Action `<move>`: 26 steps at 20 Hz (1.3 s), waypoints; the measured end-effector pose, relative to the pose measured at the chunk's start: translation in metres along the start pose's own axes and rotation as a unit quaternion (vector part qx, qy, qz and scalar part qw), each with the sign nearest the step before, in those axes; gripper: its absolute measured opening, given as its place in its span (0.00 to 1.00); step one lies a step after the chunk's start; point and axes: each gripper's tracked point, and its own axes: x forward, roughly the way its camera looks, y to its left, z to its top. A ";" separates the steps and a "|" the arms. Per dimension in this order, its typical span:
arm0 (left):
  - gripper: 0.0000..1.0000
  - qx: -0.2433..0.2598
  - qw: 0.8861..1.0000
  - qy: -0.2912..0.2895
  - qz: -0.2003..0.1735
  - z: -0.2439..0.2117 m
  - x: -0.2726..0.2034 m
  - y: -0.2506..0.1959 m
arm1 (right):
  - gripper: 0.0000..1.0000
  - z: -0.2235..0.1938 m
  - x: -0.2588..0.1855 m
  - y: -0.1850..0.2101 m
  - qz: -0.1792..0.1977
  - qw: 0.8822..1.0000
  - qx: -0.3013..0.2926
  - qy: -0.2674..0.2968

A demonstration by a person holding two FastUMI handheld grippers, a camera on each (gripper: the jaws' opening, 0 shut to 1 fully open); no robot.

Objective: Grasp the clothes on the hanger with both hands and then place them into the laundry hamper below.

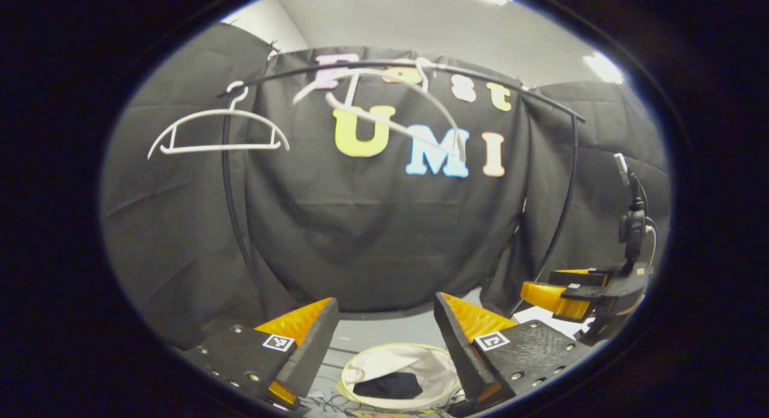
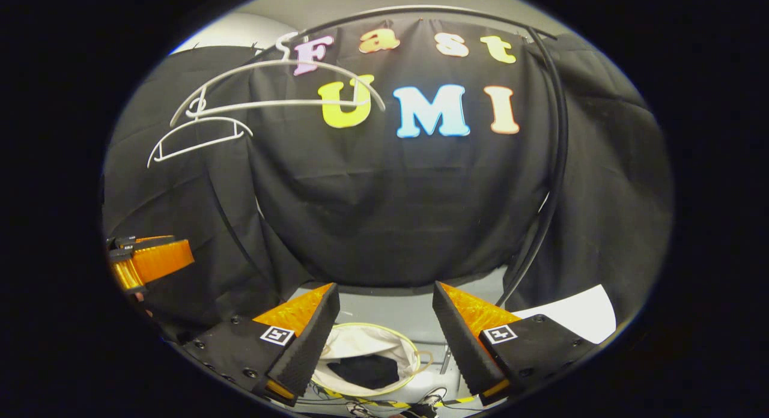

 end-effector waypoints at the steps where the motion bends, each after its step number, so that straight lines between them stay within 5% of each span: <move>1: 0.93 -0.001 1.000 -0.018 0.000 0.018 -0.005 0.000 | 0.93 0.015 -0.003 -0.001 0.000 1.000 -0.001 -0.018; 8: 0.93 0.007 0.992 -0.125 -0.011 0.115 -0.028 -0.013 | 0.98 0.099 -0.028 -0.009 -0.004 0.991 -0.010 -0.131; 15: 0.92 -0.015 0.981 -0.192 -0.014 0.171 -0.073 -0.012 | 0.94 0.137 -0.064 -0.035 -0.040 0.977 -0.030 -0.206; 26: 0.92 -0.042 0.980 -0.194 0.023 0.154 -0.090 0.013 | 0.98 0.131 -0.085 -0.089 -0.105 0.972 -0.004 -0.211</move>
